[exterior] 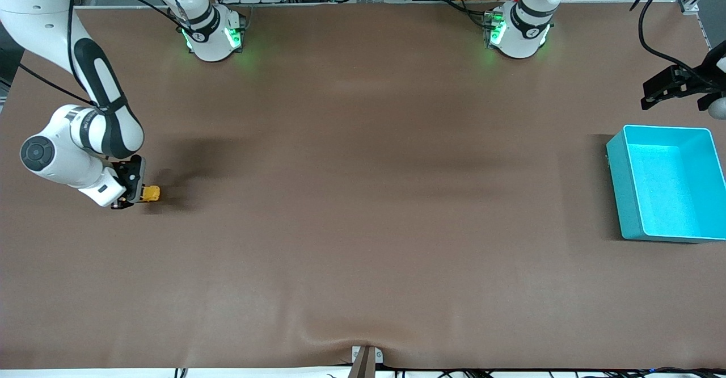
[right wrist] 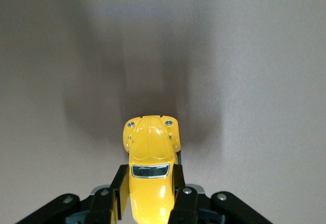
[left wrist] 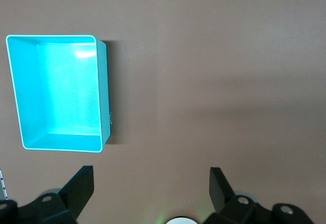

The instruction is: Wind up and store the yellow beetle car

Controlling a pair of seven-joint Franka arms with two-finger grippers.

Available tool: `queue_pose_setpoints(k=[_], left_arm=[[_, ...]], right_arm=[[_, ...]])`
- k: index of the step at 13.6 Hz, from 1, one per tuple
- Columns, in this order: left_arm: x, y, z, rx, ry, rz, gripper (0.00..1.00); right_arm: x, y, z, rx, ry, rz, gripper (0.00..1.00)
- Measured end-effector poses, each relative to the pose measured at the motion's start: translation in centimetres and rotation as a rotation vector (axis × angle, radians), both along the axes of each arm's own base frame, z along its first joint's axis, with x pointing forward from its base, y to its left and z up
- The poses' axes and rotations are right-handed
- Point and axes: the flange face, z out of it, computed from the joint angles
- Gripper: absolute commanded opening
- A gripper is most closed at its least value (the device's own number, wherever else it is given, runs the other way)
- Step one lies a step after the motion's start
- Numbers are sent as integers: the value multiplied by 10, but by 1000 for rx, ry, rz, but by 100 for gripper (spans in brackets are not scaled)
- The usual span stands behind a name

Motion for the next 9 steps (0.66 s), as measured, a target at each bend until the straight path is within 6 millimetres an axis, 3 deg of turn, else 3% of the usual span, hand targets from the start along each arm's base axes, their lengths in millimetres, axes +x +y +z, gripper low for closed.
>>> queue_pose_setpoints(k=[9], left_arm=[[0, -1, -6, 0, 13, -1, 100]], right_arm=[[-1, -45, 0, -4, -8, -27, 36]])
